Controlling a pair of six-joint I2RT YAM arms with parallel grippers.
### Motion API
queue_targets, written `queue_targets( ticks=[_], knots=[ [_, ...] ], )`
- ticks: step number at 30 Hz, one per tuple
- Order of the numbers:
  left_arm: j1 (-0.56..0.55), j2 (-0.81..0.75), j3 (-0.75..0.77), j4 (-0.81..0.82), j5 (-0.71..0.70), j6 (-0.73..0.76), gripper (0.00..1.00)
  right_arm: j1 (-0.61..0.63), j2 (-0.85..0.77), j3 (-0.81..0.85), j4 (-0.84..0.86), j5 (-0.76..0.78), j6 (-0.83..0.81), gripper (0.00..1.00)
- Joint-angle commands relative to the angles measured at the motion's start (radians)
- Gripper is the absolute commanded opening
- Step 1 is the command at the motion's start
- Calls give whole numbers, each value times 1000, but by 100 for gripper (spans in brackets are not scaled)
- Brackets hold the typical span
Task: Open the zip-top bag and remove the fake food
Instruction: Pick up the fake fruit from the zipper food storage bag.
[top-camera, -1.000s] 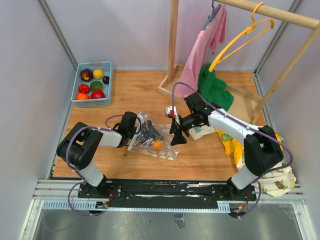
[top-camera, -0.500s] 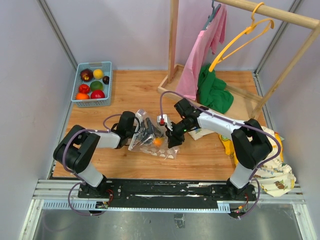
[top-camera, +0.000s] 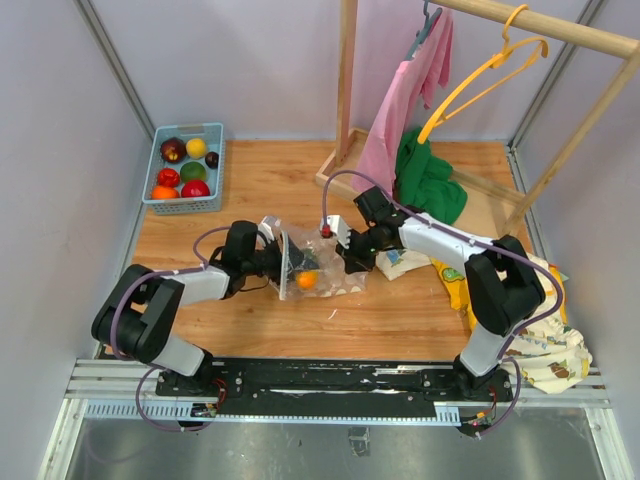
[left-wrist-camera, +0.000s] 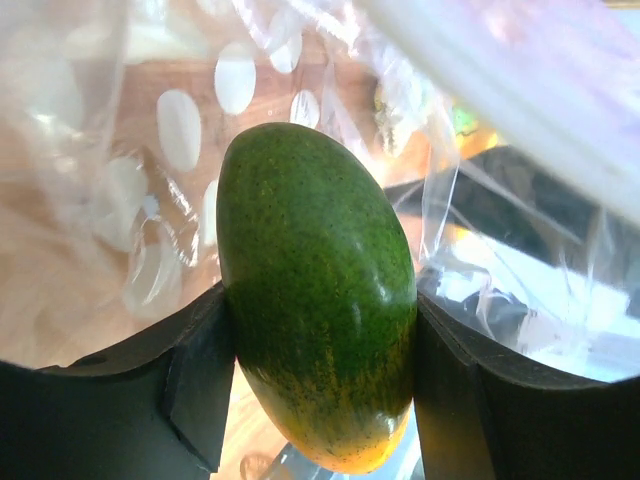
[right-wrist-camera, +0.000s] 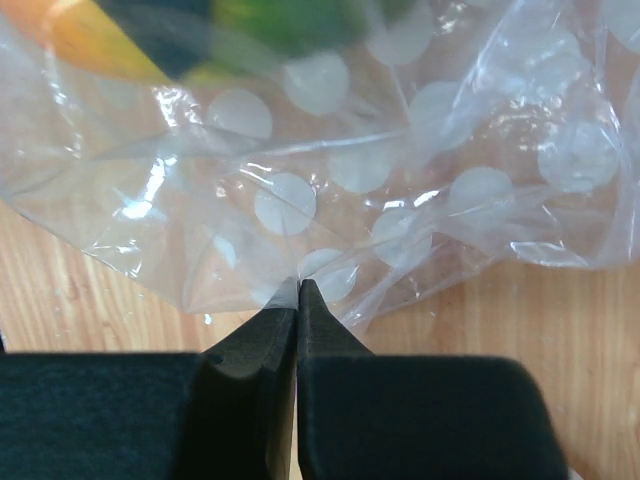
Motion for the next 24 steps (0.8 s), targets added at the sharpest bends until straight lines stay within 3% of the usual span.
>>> queue_targets(
  ticks=[1,19,24],
  knots=[
    [34,-54,-19,-31,25,30,7,-45,-25,12,16,70,9,1],
    [196,-234,-19,-217,17,126,7,-118,-40,-5,17,99,-27,1],
    [256,-295,25,-353,-27,214,5,-126,-46,-2,17,86,-20,16]
  ],
)
